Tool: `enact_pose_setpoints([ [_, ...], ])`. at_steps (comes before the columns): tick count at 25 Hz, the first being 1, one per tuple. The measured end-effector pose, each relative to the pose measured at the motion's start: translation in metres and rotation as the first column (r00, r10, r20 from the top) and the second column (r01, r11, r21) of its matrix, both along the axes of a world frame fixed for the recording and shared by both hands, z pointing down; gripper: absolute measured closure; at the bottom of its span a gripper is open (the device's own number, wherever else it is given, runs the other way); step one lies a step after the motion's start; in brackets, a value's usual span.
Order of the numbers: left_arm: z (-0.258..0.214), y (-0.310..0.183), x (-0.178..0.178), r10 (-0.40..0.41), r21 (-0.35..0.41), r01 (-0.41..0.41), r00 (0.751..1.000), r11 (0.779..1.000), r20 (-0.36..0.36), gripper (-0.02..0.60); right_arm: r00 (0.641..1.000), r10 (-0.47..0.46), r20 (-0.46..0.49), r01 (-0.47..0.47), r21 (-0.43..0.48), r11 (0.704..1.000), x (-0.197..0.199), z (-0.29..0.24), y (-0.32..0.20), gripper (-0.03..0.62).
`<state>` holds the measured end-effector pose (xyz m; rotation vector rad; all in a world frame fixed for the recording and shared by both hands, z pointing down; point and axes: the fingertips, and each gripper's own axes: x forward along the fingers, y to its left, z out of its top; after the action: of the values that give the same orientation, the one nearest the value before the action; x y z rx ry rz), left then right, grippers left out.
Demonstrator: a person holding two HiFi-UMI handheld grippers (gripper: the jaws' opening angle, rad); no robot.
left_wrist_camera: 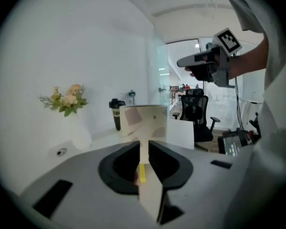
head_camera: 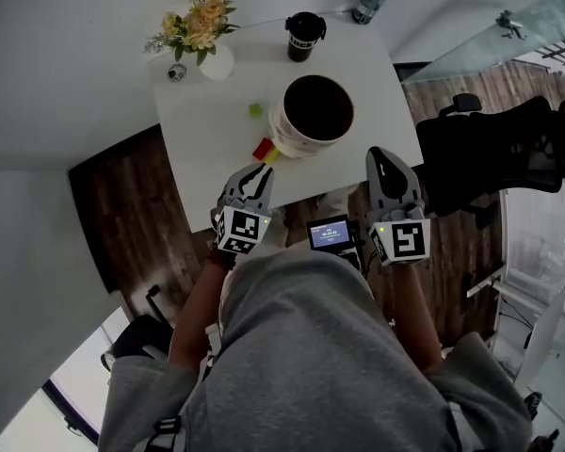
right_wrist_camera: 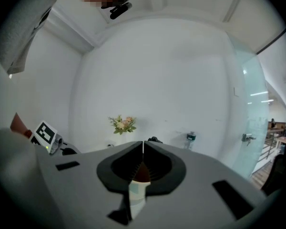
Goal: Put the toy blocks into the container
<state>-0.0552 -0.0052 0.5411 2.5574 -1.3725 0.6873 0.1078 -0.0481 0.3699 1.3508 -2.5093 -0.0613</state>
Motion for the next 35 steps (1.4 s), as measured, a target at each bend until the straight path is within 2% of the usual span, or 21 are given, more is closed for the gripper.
enact_pose_setpoints([
  [3, 0.039, -0.005, 0.004, 0.052, -0.096, -0.047, 0.997, 0.994, 0.055, 0.5, 1.0, -0.017, 0.001, 0.017, -0.007, 1.0, -0.002, 0.007, -0.011, 0.586],
  [7, 0.084, -0.007, 0.003, 0.074, -0.183, -0.048, 0.988, 0.982, 0.139, 0.493, 0.999, -0.043, 0.011, 0.043, -0.019, 0.999, 0.0, 0.013, -0.021, 0.586],
  [13, 0.13, -0.011, 0.006, 0.072, -0.299, -0.015, 0.981, 0.954, 0.179, 0.482, 1.0, -0.03, 0.006, 0.03, -0.051, 0.998, 0.018, 0.019, -0.029, 0.586],
  [18, 0.142, -0.019, 0.006, 0.059, -0.322, 0.008, 0.979, 0.947, 0.197, 0.479, 1.0, -0.021, 0.01, 0.022, -0.059, 0.998, 0.024, 0.023, -0.036, 0.586],
  [25, 0.139, -0.029, 0.0, 0.021, -0.322, 0.035, 0.985, 0.946, 0.17, 0.479, 0.999, -0.026, 0.032, 0.028, -0.061, 0.998, 0.016, 0.024, -0.036, 0.588],
  [35, 0.143, -0.029, 0.015, 0.08, -0.336, -0.016, 0.981, 0.942, 0.178, 0.48, 0.999, -0.027, 0.019, 0.029, -0.082, 0.996, 0.014, 0.029, -0.034, 0.586],
])
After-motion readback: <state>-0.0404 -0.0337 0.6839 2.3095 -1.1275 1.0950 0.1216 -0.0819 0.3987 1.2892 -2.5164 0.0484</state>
